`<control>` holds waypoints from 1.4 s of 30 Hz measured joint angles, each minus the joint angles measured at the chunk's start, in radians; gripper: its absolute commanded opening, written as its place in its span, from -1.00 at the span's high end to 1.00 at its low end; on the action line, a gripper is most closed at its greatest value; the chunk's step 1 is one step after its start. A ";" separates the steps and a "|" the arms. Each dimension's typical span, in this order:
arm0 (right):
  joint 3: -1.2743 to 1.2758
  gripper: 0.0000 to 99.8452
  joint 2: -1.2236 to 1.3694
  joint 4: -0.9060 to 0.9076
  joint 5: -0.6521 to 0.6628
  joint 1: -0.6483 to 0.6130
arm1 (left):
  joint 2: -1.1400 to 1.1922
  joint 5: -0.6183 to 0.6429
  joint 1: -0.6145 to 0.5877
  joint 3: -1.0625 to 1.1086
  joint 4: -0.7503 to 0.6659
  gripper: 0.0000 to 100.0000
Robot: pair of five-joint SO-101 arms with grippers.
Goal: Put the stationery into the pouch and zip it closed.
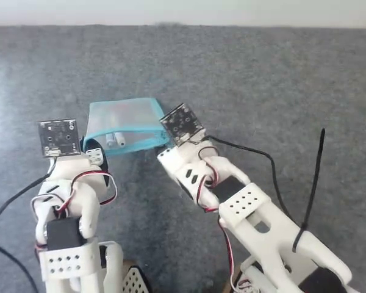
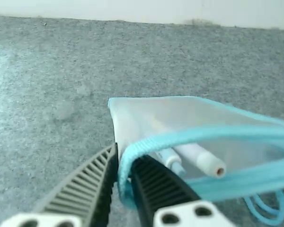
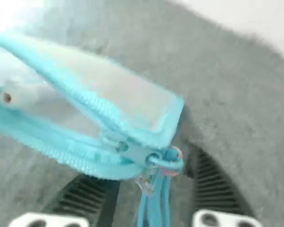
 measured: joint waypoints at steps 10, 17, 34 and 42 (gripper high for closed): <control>-0.032 0.58 0.221 -0.043 0.025 0.008 | -0.009 0.002 0.002 0.000 0.000 0.98; -0.097 0.99 0.348 -0.043 0.028 0.031 | -0.009 0.002 0.002 0.035 -0.009 0.98; -0.101 0.99 -0.539 0.727 0.216 0.006 | -0.011 0.003 0.003 0.101 -0.083 0.98; -0.124 0.99 -0.574 0.787 0.267 -0.143 | -0.020 0.003 0.109 0.158 -0.083 0.98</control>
